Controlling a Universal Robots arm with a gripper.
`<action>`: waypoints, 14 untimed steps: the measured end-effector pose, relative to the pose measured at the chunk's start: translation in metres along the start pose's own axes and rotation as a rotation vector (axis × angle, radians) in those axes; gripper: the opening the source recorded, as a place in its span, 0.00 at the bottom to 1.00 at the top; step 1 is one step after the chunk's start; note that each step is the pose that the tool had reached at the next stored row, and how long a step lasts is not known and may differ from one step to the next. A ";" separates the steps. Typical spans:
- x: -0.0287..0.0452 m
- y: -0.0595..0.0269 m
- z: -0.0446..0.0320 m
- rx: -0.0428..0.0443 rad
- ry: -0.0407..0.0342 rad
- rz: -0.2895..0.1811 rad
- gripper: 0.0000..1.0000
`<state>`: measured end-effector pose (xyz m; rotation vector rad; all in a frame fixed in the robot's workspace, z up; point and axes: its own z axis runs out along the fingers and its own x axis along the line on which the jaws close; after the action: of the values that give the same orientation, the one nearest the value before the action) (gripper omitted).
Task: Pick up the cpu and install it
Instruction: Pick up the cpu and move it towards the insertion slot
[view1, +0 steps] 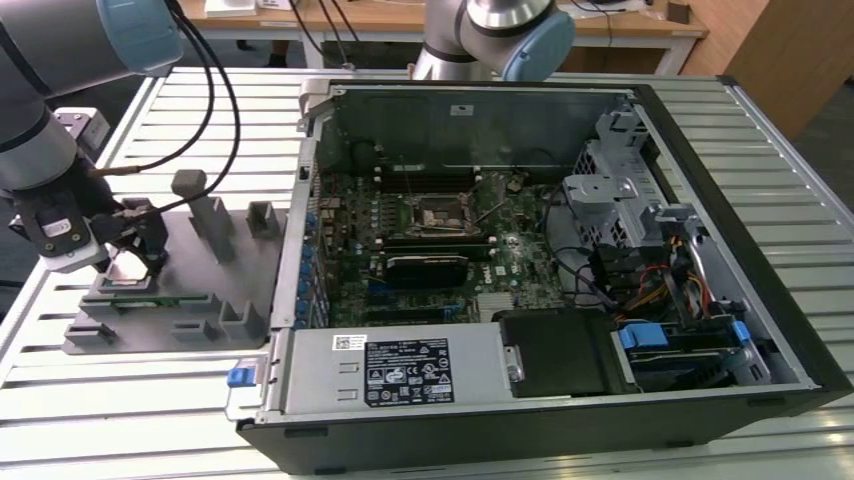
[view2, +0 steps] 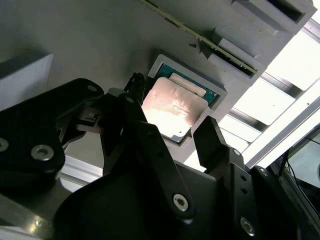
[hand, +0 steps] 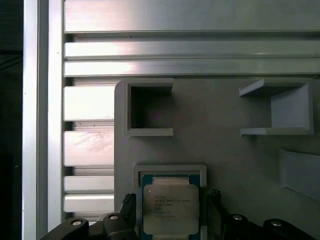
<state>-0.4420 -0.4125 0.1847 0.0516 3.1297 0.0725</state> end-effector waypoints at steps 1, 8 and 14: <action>0.0000 -0.0002 0.0003 -0.0002 -0.0002 0.000 0.67; 0.0000 -0.0011 0.0011 0.0000 0.0000 0.000 0.59; -0.0001 -0.0010 0.0006 -0.0001 -0.0001 0.000 0.54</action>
<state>-0.4419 -0.4135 0.1841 0.0518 3.1295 0.0726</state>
